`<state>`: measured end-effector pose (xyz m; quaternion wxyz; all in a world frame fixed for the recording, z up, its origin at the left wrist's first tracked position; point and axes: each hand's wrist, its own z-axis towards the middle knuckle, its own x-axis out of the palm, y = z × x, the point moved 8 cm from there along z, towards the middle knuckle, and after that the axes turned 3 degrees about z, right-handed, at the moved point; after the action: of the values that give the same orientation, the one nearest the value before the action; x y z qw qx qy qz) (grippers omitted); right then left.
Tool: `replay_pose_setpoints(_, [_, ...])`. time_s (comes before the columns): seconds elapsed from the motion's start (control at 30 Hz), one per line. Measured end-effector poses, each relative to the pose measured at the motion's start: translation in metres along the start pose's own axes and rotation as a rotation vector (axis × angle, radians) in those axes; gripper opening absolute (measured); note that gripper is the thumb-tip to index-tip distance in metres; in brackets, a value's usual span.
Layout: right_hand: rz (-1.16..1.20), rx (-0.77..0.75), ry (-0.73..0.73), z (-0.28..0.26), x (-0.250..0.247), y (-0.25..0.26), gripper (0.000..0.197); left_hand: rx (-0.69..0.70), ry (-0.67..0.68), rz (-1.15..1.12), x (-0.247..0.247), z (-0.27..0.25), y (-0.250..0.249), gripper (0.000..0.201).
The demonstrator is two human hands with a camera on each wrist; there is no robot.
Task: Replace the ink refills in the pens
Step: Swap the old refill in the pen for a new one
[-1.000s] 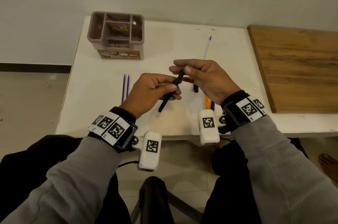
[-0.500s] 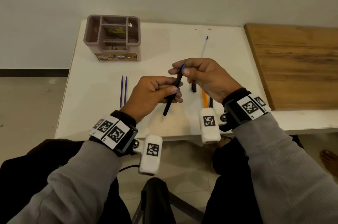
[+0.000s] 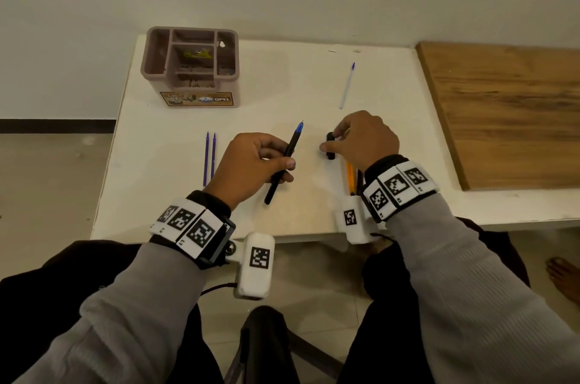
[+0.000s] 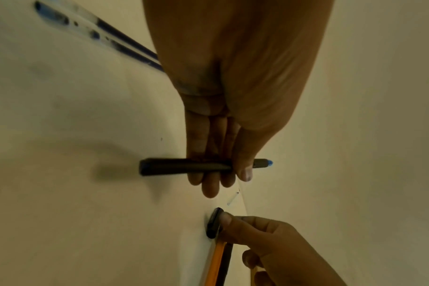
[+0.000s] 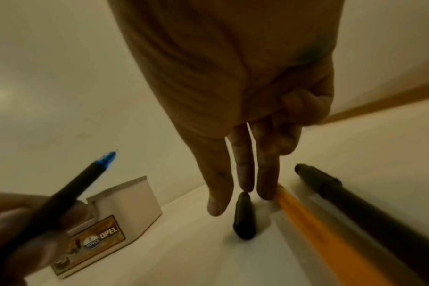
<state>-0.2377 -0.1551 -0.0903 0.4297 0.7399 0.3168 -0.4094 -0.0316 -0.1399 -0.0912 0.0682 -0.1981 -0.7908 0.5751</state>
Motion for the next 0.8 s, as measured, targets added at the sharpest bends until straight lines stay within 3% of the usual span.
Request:
replay_pose_setpoints(0.17, [0.014, -0.037, 0.006, -0.003, 0.015, 0.014, 0.046, -0.006, -0.005, 0.015, 0.000, -0.002, 0.001, 0.023])
replay_pose_setpoints(0.3, [0.707, -0.182, -0.019, -0.014, -0.015, 0.037, 0.021, 0.003, -0.019, 0.005, -0.002, -0.002, -0.002, 0.024])
replay_pose_setpoints(0.4, [1.148, -0.157, 0.105, -0.023, -0.021, 0.045, 0.022, 0.014, -0.024, 0.003, -0.003, -0.002, -0.004, 0.024])
replay_pose_setpoints(0.6, [1.094, -0.218, 0.223, -0.030, -0.012, 0.055, 0.030, 0.042, -0.036, 0.009, -0.005, -0.001, -0.005, 0.020])
replay_pose_setpoints(0.73, [1.031, -0.275, 0.204, -0.029, -0.010, 0.058, 0.024, 0.069, -0.056, -0.036, -0.008, -0.002, -0.007, 0.014])
replay_pose_setpoints(0.8, [0.992, -0.314, 0.170, -0.028, -0.006, 0.059, 0.019, 0.088, -0.081, -0.040, -0.009, -0.003, -0.010, 0.021])
